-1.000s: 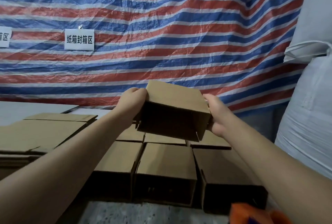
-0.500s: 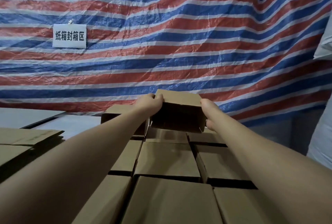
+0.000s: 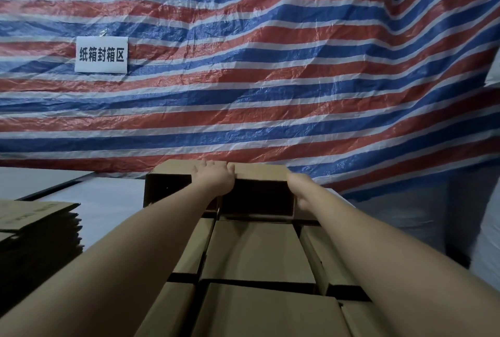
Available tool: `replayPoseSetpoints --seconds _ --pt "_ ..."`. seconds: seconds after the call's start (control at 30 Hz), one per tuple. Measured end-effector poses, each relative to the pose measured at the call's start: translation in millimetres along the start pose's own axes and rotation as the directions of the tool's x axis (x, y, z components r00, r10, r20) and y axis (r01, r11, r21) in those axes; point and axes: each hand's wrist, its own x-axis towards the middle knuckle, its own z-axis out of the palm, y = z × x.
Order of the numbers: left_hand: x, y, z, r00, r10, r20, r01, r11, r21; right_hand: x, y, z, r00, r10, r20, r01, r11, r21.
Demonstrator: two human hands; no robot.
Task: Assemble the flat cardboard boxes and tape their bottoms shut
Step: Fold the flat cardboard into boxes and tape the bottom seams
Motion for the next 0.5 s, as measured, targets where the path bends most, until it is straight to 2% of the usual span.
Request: replayPoseSetpoints --seconds 0.1,0.17,0.3,0.5 --pt "-4.2 -6.2 4.0 0.999 0.034 -0.015 -0.034 0.999 0.020 -4.3 2.4 -0.2 0.999 0.013 -0.032 -0.018 0.989 -0.149" --pt "-12.9 -6.2 -2.9 0.988 0.060 -0.143 -0.062 0.998 -0.005 -6.0 -2.6 -5.1 0.997 -0.003 -0.072 -0.012 0.977 -0.212" --pt "-43.3 1.1 -33.8 0.920 0.140 -0.366 -0.188 0.977 -0.098 -21.9 -18.6 -21.6 0.984 -0.109 -0.140 0.054 0.935 -0.350" --pt "-108.0 7.1 -86.7 0.939 0.166 -0.302 -0.207 0.972 -0.109 -82.8 -38.2 -40.5 0.916 -0.360 -0.176 0.263 0.872 -0.414"
